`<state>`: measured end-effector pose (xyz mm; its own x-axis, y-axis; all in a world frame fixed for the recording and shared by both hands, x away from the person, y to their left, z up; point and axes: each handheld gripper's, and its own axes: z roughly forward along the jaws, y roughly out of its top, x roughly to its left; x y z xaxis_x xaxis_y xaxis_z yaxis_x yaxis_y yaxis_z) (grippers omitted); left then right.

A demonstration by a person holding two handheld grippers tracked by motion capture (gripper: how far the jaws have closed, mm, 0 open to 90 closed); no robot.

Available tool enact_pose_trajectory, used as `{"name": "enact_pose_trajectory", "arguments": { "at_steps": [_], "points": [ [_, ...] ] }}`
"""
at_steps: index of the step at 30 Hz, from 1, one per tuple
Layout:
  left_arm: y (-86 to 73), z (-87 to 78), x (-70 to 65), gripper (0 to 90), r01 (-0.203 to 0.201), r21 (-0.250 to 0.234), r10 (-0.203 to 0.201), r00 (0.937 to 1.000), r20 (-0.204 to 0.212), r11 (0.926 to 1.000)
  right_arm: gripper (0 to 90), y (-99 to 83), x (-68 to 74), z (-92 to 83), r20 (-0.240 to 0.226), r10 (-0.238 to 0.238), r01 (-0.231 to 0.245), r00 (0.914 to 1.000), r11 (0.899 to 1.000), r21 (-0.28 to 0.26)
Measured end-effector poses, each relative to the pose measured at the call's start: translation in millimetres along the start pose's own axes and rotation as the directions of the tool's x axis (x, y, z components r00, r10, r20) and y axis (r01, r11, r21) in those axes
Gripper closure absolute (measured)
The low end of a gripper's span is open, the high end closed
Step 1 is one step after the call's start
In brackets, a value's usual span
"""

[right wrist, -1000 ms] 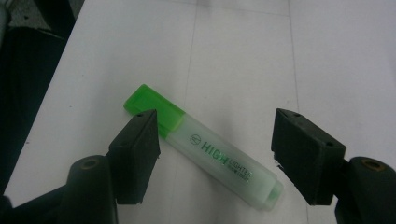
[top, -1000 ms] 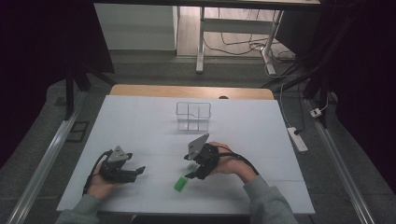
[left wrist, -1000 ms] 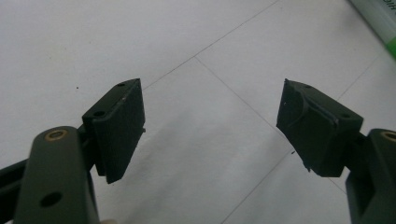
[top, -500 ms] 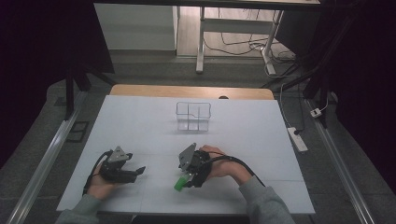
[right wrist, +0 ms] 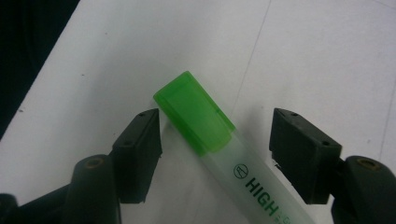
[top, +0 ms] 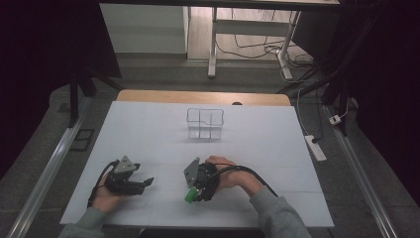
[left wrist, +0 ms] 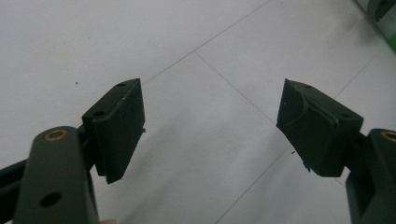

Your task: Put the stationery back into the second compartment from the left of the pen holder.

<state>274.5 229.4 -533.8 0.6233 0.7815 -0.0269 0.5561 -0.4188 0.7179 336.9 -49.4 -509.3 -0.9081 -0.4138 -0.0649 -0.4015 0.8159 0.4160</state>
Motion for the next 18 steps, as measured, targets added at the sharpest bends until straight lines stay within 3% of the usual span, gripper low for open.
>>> {"name": "enact_pose_trajectory", "arguments": {
  "at_steps": [10,15,18],
  "points": [
    [-0.4,-0.1,0.2,23.6,0.002,0.0,-0.002,1.0,-0.002,1.0,47.5,2.1,-4.4,2.3,-0.066,-0.042,0.043,0.9969,0.999,0.004],
    [-0.4,0.0,0.1,23.6,0.0,0.001,0.0,1.0,-0.003,1.0,61.8,1.1,-3.8,1.9,-0.11,-0.047,0.047,0.9928,0.999,-0.006],
    [-0.6,-0.4,0.1,23.6,0.002,-0.001,-0.002,1.0,-0.003,1.0,65.6,0.7,-2.5,2.1,-0.116,-0.057,0.055,0.9916,0.998,-0.016]
  ]
}}
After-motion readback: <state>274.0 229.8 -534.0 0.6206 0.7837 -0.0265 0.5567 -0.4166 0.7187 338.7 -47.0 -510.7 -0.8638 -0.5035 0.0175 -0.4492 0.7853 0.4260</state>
